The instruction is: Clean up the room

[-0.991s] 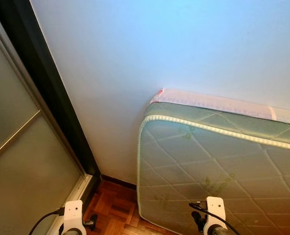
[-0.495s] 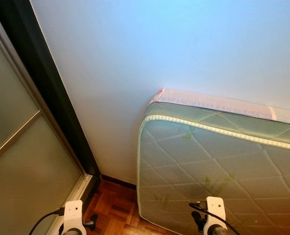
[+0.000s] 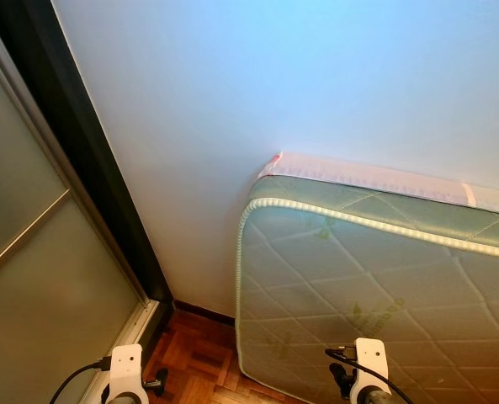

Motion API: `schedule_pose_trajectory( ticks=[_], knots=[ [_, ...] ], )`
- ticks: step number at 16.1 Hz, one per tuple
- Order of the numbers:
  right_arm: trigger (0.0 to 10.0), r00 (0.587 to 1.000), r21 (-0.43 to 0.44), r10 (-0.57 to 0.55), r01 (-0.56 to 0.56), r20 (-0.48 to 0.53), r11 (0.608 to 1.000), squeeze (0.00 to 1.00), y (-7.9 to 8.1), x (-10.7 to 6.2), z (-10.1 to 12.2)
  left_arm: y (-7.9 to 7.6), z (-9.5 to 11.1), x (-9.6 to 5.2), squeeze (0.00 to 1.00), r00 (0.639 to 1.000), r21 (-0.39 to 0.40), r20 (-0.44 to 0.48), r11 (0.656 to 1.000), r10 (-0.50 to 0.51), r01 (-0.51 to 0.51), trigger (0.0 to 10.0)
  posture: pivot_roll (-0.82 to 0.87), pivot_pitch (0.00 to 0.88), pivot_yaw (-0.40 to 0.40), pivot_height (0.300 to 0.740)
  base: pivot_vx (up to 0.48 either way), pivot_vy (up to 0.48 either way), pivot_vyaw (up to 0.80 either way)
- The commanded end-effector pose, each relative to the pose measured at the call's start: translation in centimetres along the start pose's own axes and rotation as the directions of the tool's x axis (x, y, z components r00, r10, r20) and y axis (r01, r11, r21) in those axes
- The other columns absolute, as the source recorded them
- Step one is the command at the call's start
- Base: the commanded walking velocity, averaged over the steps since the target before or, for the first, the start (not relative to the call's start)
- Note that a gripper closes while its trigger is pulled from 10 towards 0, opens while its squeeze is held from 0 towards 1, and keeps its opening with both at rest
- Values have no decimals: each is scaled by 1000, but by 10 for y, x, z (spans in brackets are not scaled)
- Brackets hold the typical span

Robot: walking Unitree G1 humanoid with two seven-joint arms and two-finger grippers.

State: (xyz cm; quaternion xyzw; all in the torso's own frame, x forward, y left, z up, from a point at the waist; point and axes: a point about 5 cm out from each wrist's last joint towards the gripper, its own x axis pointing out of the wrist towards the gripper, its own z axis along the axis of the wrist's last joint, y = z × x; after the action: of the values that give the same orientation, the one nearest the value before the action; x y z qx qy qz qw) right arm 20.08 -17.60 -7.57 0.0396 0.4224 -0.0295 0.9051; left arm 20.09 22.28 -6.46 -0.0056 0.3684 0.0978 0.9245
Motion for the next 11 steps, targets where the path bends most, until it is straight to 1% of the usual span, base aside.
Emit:
schedule_pose_trajectory(
  ticks=[1,5,6,11],
  knots=[
    [10000,998,43,64,-63,-15,997,0,-12,4,24,-12,21,9,0,986,29,-60,988,-153,155,10000,213,0,-66,740,0,0,0],
    [10000,998,41,65,-65,-14,997,0,-11,4,24,-11,22,9,0,987,31,-58,988,-149,151,10000,213,0,-64,740,0,0,0],
    [10000,998,82,66,-68,21,994,0,-8,6,35,-9,34,12,0,991,31,-27,991,-129,130,10000,227,13,-54,740,0,0,0],
    [10000,997,96,71,-73,26,993,0,-8,6,37,-10,37,13,0,991,31,-20,990,-135,136,10000,231,25,-54,740,0,0,0]
  ],
)
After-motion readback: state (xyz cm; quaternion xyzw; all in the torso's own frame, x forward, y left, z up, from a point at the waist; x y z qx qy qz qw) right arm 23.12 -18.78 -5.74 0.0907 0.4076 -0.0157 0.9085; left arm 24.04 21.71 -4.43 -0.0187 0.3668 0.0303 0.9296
